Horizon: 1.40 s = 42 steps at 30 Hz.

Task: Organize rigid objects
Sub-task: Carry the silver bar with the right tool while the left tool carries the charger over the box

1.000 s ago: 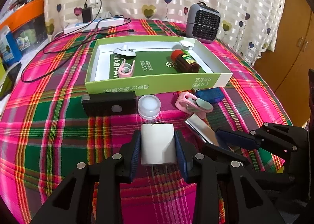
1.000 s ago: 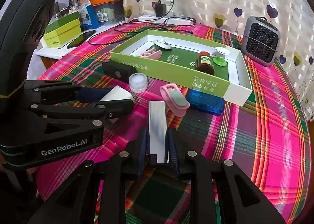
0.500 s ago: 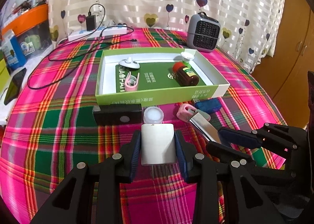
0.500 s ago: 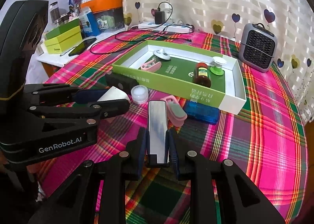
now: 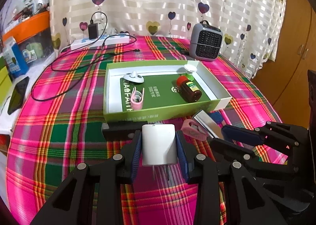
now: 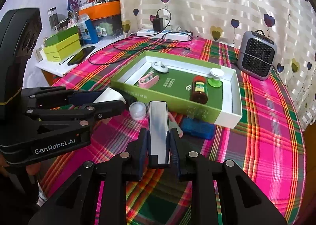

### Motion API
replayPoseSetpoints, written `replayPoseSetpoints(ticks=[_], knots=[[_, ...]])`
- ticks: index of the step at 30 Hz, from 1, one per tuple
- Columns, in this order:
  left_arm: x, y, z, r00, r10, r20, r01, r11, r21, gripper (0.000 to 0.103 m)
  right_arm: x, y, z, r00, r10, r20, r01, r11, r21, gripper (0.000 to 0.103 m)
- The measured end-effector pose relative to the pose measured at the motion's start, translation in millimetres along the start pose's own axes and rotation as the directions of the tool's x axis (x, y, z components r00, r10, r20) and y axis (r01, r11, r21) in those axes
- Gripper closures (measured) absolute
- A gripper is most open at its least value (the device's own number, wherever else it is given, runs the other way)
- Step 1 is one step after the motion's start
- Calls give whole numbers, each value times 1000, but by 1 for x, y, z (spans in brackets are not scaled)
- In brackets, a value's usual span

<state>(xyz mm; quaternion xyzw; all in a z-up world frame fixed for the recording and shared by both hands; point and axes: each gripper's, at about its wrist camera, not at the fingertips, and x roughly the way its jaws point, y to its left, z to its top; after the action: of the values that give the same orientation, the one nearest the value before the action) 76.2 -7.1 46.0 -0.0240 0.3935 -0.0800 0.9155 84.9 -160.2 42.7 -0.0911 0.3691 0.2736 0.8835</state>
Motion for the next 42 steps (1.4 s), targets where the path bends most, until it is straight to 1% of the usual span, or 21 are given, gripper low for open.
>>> replayPoseSetpoints(ticks=[8, 14, 29, 35, 42], knots=[[4, 5, 15, 1000, 0, 8, 0, 1000, -5, 70, 4, -7, 15, 1000, -10, 3, 10, 1000, 12, 79], [14, 9, 27, 1000, -9, 1, 9, 1000, -3, 70, 11, -20, 32, 1000, -18, 2, 18, 1000, 21, 79], [47, 13, 53, 999, -33, -22, 33, 999, 2, 70, 42, -46, 78, 999, -36, -28, 36, 999, 9, 79], [63, 11, 60, 998, -58, -29, 59, 998, 3, 70, 66, -55, 89, 997, -34, -67, 35, 999, 6, 79], [80, 5, 64, 996, -76, -50, 78, 997, 24, 70, 88, -64, 96, 994, -10, -106, 12, 1000, 24, 79]])
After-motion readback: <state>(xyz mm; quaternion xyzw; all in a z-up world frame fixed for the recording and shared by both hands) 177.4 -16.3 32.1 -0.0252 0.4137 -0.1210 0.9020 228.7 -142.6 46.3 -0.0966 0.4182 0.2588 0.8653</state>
